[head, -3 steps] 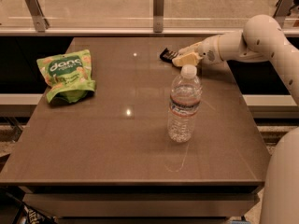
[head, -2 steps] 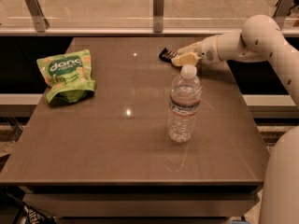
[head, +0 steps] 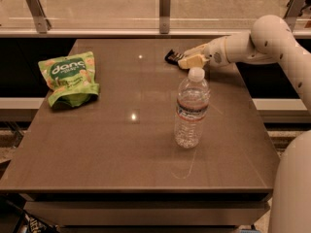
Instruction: Move rxbar chocolate near green rice chip bag
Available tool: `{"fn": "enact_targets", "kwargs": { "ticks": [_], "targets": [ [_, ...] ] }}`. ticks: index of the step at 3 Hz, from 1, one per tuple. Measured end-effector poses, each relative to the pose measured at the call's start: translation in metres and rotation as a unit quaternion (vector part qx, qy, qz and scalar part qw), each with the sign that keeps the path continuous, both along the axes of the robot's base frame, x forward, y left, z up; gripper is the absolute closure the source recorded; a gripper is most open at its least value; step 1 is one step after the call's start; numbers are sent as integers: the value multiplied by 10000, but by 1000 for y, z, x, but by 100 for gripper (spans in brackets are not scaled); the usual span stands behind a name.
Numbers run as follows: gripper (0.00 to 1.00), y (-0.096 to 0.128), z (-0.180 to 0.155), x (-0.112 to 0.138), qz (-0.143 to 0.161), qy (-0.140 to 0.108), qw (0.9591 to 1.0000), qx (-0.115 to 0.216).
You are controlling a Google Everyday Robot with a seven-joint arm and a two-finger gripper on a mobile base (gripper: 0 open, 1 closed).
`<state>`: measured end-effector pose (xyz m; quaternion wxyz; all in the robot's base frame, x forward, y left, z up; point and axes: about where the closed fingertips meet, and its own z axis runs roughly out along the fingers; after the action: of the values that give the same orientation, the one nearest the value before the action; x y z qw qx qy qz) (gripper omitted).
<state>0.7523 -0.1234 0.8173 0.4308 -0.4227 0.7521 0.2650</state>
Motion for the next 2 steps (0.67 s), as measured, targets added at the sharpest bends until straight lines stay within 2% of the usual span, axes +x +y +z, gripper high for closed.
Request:
{"fn": "enact_targets", "kwargs": {
  "ticks": [2],
  "targets": [
    [100,0,0,0,1,0,10000,-1]
  ]
}}
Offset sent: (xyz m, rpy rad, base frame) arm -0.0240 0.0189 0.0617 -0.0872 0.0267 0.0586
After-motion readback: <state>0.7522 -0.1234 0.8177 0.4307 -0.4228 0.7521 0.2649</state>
